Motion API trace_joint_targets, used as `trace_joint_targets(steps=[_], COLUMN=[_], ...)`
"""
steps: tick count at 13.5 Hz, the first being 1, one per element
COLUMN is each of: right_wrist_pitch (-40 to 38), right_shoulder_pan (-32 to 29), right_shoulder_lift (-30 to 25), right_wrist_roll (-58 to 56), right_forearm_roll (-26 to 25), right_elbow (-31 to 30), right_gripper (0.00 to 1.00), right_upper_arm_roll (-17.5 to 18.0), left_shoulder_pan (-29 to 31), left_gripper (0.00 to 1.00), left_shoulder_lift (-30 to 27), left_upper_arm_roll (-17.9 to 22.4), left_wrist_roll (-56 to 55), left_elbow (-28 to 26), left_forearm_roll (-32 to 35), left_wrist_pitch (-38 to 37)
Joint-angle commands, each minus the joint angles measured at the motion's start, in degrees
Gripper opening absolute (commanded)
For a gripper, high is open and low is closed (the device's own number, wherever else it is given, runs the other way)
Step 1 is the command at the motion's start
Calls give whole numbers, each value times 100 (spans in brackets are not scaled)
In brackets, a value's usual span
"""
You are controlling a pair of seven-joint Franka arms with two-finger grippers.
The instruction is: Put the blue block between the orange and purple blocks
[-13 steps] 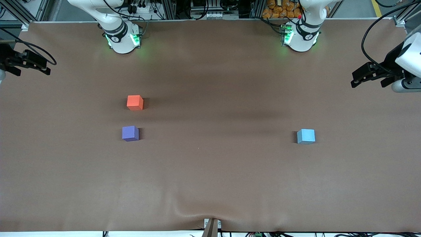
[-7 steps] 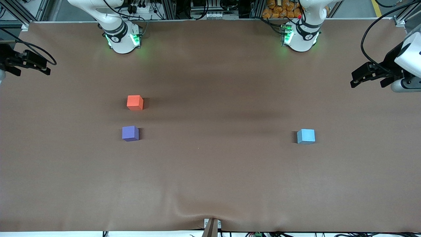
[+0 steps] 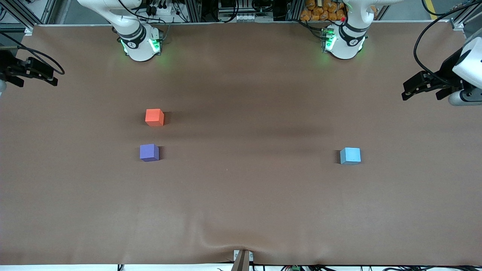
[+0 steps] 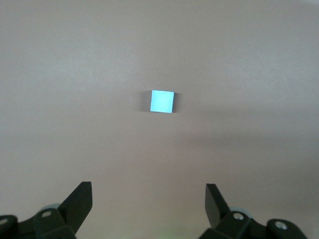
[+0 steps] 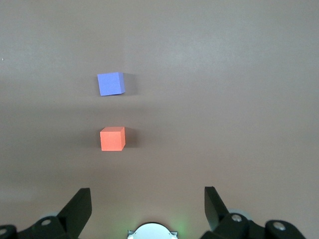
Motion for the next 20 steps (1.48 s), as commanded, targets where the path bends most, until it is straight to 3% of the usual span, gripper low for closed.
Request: trace_joint_targets(steps=[1, 11, 15, 17, 20], right_wrist_pitch=[-20, 85, 85, 103, 173], right_shoulder_pan=[36, 282, 283, 230, 239], right_shoulder_lift=[24, 315, 323, 323, 323], right_wrist_roll=[52, 324, 377, 368, 350], right_forearm_roll=[-109, -47, -47, -47, -47], right_elbow=[27, 9, 9, 9, 9], right_gripper=[100, 100, 100, 100, 100], right_upper_arm_roll=[17, 25, 25, 17, 8], left_shoulder_pan=[-57, -40, 21, 13, -40], left_gripper=[100, 100, 100, 100, 100], left_shoulder_lift=[4, 48, 372, 514, 645], left_upper_arm_roll=[59, 41, 50, 41, 24], left_wrist_roll=[32, 76, 102, 93, 93], left_elbow=[72, 81, -50, -584, -1832], left_forearm_roll=[-17, -8, -8, -8, -8], left_wrist_pitch=[-16, 98, 370, 1008, 2861])
